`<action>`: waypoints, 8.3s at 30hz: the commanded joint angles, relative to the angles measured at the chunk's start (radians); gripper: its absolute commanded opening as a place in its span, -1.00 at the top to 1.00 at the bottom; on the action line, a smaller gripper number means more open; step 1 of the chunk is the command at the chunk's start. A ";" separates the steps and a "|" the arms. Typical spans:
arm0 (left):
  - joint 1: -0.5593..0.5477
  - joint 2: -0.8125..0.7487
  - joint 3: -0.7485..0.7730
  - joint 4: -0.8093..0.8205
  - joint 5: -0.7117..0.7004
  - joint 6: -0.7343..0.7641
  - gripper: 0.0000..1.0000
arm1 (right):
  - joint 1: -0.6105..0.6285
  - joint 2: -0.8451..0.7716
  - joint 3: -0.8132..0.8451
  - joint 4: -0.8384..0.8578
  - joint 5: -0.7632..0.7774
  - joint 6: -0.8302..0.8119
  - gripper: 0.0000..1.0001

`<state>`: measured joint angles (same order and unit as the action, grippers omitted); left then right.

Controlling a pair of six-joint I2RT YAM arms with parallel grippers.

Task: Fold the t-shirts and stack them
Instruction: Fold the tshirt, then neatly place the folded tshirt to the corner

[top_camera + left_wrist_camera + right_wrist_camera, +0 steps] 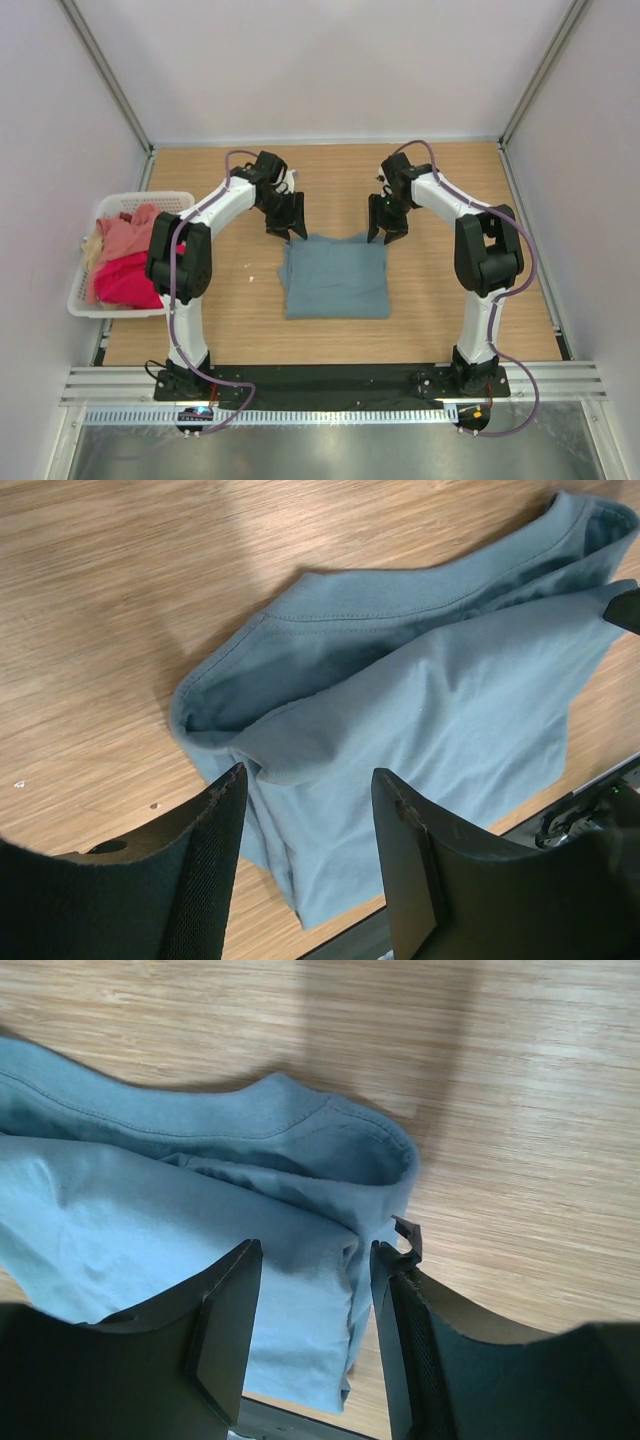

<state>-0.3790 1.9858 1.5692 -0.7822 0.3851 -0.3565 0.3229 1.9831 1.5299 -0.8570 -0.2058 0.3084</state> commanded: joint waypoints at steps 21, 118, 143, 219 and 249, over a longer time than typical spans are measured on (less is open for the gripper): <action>-0.001 0.048 0.015 -0.012 0.012 -0.019 -0.06 | -0.012 -0.041 -0.079 0.036 -0.056 0.009 0.05; 0.094 -0.620 -0.399 -0.029 0.043 -0.114 -0.08 | -0.061 0.203 0.193 0.188 -0.228 -0.287 -0.82; 0.095 -0.591 -0.434 0.017 0.078 -0.108 -0.08 | -0.008 0.057 0.116 0.139 0.130 -0.165 0.97; -0.015 -0.412 -0.374 -0.032 0.003 -0.114 -0.01 | -0.489 0.492 1.010 0.406 0.700 -0.557 -0.96; -0.018 -1.163 -1.087 0.575 0.155 -0.558 -0.43 | 0.222 -0.948 -0.973 0.627 0.392 0.589 -0.99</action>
<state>-0.3935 0.8921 0.5392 -0.4046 0.5354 -0.8143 0.5434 1.0924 0.5838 -0.2893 0.1364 0.8288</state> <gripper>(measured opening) 0.703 0.996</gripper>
